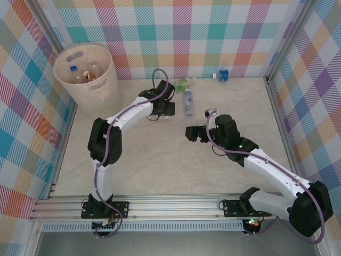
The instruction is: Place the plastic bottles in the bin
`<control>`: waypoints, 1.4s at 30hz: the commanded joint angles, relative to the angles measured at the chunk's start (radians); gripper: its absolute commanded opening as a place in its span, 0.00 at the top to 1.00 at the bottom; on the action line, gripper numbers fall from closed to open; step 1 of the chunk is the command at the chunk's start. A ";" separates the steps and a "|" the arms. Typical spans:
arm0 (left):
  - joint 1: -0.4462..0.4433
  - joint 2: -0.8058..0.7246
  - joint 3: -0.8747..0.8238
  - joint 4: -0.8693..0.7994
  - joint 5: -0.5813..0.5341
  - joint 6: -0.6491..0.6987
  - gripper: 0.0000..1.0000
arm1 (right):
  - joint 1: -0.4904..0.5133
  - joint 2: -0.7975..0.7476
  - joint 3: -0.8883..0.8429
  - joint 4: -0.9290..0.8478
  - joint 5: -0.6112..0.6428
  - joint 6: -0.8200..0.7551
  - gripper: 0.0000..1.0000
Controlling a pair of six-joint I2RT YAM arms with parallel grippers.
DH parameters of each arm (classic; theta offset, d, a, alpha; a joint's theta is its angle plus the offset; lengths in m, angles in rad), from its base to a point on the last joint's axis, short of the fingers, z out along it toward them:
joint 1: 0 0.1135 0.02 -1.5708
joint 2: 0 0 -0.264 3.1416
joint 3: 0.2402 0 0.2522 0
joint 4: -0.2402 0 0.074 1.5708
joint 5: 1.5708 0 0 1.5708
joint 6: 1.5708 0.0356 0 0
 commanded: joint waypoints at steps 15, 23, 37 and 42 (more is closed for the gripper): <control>0.062 -0.305 -0.010 -0.001 0.080 -0.001 0.40 | 0.082 0.083 0.096 0.094 -0.119 -0.078 0.00; 0.137 -0.369 0.032 0.008 0.184 -0.054 0.40 | 0.110 0.084 0.121 0.111 -0.109 -0.103 0.00; 0.234 -0.440 0.177 0.114 0.060 -0.051 0.42 | 0.122 0.122 0.140 0.105 -0.099 -0.116 0.00; 0.290 -0.444 0.219 0.168 -0.050 -0.017 0.41 | 0.122 0.123 0.140 0.098 -0.084 -0.130 0.00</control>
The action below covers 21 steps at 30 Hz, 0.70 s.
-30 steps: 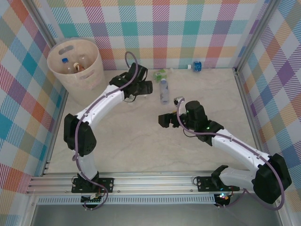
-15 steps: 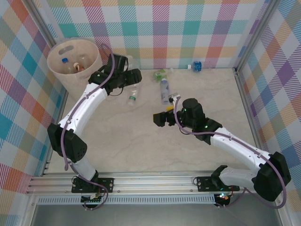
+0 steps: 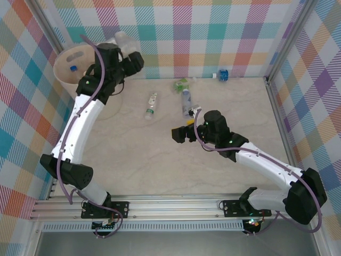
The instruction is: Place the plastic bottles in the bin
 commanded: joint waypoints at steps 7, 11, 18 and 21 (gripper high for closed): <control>0.148 0.019 0.094 0.113 -0.197 0.063 0.41 | 0.009 0.016 0.030 0.024 0.016 -0.032 0.00; 0.215 0.093 0.176 0.069 -0.184 0.057 0.41 | 0.009 0.025 0.033 0.021 0.016 -0.033 0.00; 0.297 0.174 0.208 0.072 -0.220 0.025 0.42 | 0.009 0.028 0.030 0.004 0.040 -0.038 0.00; 0.314 0.199 0.205 0.089 -0.251 -0.004 0.41 | 0.009 0.031 0.026 0.001 0.053 -0.035 0.00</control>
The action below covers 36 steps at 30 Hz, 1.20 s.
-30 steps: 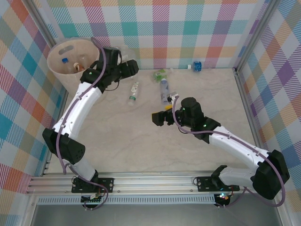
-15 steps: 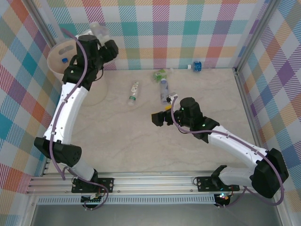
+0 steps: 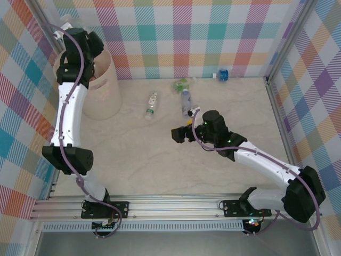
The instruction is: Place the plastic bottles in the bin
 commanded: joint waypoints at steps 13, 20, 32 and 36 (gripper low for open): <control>0.044 0.177 0.175 -0.124 -0.191 -0.108 0.08 | 0.009 -0.007 0.016 -0.022 0.038 -0.041 0.00; 0.045 0.194 0.267 -0.210 -0.186 -0.135 0.00 | 0.009 -0.042 0.008 -0.064 0.085 -0.066 0.00; 0.031 0.158 0.262 -0.243 -0.027 -0.195 0.00 | 0.009 -0.102 -0.033 -0.083 0.125 -0.033 0.00; -0.027 0.152 0.258 -0.257 0.035 -0.190 0.00 | 0.009 -0.117 -0.033 -0.103 0.149 -0.021 0.00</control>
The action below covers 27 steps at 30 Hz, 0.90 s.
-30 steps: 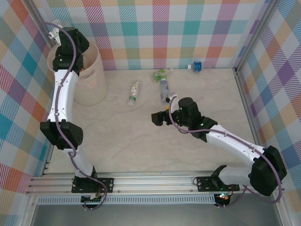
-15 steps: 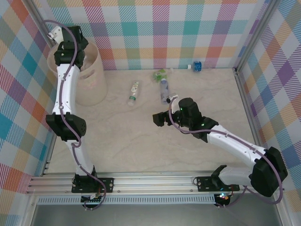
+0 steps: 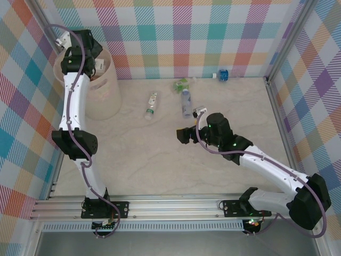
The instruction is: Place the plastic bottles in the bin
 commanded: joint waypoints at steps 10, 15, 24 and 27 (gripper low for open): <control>-0.294 -0.066 -0.099 0.028 0.072 0.160 0.00 | 0.006 -0.085 -0.042 -0.041 0.105 0.053 0.00; -0.384 0.034 -0.077 -0.014 0.107 0.325 0.00 | 0.006 -0.120 -0.052 -0.065 0.147 0.071 0.00; -0.398 0.232 -0.033 -0.103 0.035 0.384 0.00 | 0.007 -0.210 -0.092 -0.126 0.204 0.113 0.00; -0.396 0.283 -0.044 -0.081 0.056 0.423 0.00 | 0.006 -0.238 -0.100 -0.140 0.217 0.123 0.00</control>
